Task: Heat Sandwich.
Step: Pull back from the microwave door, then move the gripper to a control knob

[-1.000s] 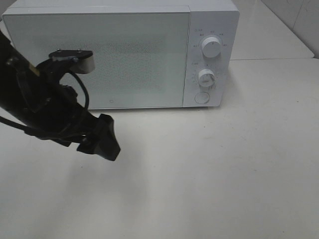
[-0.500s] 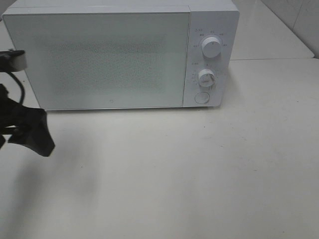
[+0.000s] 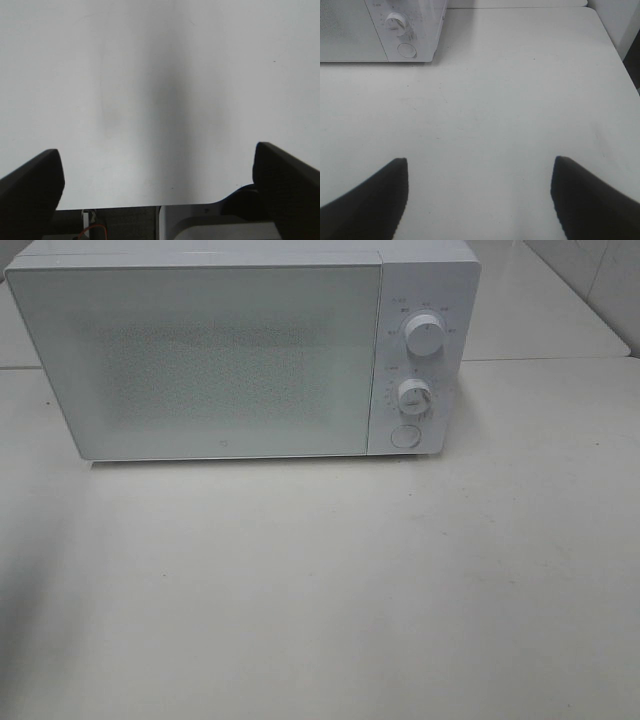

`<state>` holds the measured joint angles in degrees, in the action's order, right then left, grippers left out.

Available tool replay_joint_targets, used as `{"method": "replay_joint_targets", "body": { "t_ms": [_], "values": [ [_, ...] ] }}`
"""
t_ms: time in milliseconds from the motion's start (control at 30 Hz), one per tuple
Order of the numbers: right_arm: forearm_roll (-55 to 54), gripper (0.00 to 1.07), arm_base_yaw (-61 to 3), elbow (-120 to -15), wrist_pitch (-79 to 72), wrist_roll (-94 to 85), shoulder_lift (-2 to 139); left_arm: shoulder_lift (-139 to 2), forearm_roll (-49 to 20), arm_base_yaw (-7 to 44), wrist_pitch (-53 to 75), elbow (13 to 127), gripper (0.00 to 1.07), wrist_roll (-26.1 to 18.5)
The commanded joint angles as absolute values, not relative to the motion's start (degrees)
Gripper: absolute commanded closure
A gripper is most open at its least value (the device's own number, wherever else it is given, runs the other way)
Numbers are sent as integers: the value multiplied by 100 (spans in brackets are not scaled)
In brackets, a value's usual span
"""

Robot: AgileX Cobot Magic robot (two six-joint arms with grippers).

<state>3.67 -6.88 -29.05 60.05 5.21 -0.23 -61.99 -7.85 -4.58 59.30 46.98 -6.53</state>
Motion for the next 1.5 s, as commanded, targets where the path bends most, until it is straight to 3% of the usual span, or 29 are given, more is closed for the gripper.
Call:
{"method": "replay_joint_targets", "body": {
  "t_ms": [33, 400, 967, 1167, 1500],
  "values": [
    [355, 32, -659, -2899, 5942, 481, -183, -5409, -481, -533, 6079, 4584, 10, -430],
    [355, 32, -659, -2899, 5942, 481, -183, -3277, -453, -533, 6079, 3690, 10, -504],
    [355, 32, -659, -2899, 5942, 481, -183, -1060, -498, -424, 6423, 3042, 10, -504],
    [355, 32, -659, -2899, 5942, 481, -183, -143, -453, -424, 5942, 2830, 10, -527],
    [355, 32, -659, -2899, 5942, 481, -166, 178, -527, -424, 5942, 2836, 10, -544]
  ]
}}
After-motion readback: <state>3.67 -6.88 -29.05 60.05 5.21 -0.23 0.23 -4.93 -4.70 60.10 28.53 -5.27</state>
